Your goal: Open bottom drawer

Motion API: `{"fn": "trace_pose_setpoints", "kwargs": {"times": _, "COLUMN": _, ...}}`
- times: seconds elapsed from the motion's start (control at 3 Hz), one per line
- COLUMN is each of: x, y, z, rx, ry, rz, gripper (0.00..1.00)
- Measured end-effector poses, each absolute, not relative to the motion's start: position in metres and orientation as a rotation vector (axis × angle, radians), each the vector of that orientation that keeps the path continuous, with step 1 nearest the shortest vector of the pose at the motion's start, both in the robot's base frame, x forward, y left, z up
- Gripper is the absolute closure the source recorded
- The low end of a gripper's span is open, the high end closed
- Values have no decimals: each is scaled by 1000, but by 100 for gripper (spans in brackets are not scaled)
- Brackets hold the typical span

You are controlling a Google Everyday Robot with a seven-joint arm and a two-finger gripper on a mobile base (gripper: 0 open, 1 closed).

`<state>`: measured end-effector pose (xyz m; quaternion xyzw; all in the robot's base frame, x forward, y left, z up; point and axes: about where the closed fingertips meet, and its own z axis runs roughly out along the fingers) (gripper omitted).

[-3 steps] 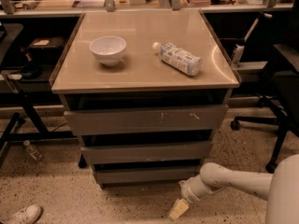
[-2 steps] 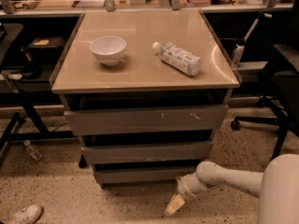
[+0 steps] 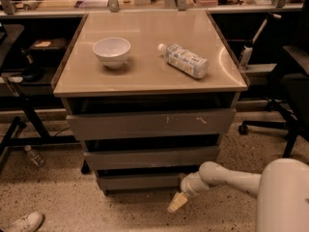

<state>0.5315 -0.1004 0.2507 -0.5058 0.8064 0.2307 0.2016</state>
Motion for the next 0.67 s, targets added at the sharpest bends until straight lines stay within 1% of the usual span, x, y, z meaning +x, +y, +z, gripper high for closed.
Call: {"fn": "trace_pose_setpoints", "kwargs": {"times": 0.67, "x": 563, "y": -101, "z": 242, "rx": -1414, "ry": 2224, "rz": 589, "gripper": 0}}
